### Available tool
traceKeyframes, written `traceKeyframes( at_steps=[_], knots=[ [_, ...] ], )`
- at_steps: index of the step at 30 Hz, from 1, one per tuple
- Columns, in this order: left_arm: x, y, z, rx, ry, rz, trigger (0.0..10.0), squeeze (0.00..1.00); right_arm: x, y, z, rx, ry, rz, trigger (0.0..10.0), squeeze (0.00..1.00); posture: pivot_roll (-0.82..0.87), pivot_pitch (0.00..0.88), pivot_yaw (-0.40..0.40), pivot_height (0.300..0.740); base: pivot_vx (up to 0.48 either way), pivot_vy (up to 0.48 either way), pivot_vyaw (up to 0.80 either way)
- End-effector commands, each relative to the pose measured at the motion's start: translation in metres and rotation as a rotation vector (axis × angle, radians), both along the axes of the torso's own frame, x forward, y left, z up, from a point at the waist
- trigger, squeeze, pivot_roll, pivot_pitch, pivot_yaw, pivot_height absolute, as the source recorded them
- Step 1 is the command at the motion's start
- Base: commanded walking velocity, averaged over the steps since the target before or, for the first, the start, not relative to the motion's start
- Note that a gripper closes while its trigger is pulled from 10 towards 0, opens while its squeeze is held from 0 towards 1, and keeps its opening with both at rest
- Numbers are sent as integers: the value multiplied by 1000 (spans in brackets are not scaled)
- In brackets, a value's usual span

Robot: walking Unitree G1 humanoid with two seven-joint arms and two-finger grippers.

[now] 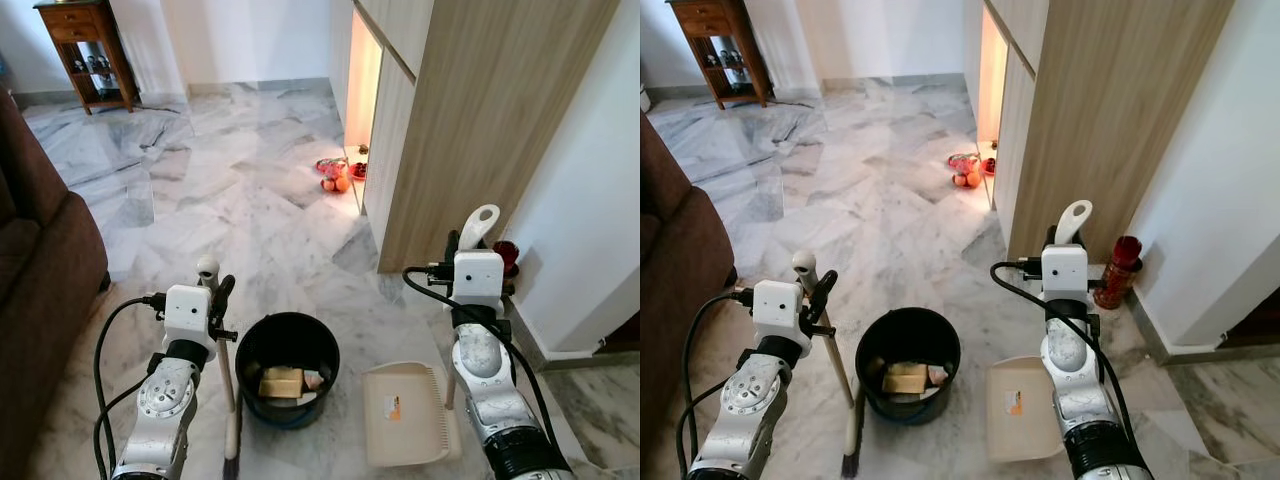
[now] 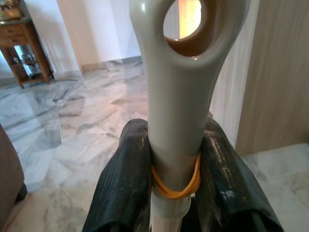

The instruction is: Sweep floor

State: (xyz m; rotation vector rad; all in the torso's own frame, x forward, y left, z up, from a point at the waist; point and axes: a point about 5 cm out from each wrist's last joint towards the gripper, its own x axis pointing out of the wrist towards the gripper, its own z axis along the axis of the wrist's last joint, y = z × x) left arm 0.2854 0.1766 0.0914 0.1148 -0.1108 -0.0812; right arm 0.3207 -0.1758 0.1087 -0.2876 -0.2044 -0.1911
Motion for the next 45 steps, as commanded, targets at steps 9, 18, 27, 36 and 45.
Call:
traceKeyframes(
  at_steps=[9,18,27,36,45],
  knots=[
    [1,-1,10,3,-46,-4,10000,0,3,9,4,0,-25,31,10000,0,146,0,16,740,-271,0,0],
    [1,-1,10,0,-44,-3,10000,0,4,9,4,2,-24,30,10000,0,142,0,18,740,-273,0,0],
    [2,-2,10,-1,-43,-4,10000,0,5,9,4,12,-25,38,10000,0,139,0,17,740,-274,0,0],
    [2,-3,9,2,-37,4,10000,0,5,9,3,18,-20,52,10000,0,133,0,13,740,-60,0,0],
    [3,-4,9,-2,-40,5,10000,0,6,10,2,18,-1,55,10000,0,133,0,9,740,0,0,-267]
  ],
)
